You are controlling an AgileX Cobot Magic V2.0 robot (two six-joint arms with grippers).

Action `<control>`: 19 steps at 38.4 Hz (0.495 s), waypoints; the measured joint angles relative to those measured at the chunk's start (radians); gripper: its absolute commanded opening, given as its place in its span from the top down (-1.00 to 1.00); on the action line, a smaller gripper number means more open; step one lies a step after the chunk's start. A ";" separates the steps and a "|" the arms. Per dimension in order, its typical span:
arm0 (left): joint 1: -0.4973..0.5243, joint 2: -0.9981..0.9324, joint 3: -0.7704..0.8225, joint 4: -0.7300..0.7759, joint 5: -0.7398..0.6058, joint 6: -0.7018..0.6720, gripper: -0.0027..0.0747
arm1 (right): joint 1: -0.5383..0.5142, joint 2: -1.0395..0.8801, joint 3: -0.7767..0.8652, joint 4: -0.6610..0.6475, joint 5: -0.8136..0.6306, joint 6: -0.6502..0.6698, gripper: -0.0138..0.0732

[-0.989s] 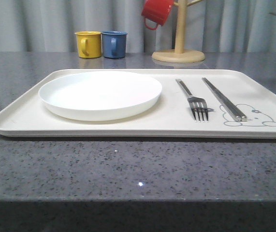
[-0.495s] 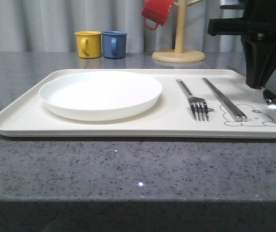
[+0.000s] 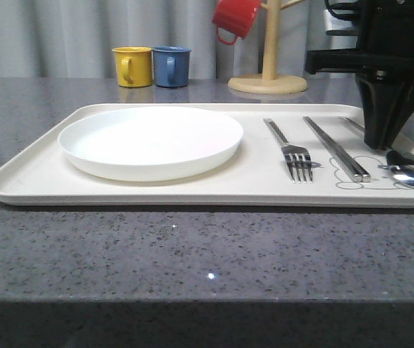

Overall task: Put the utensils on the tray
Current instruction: 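Lay the spoon on the tray beside the chopsticks and release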

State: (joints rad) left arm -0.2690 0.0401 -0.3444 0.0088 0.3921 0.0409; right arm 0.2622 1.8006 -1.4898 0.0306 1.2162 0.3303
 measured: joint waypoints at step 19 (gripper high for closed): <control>0.000 0.000 0.000 0.000 0.000 0.000 0.98 | 0.000 0.000 -0.115 0.000 0.011 0.000 -0.10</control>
State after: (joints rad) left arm -0.2690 0.0401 -0.3444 0.0088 0.3921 0.0409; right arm 0.2622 1.8006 -1.6051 0.0306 1.2268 0.3303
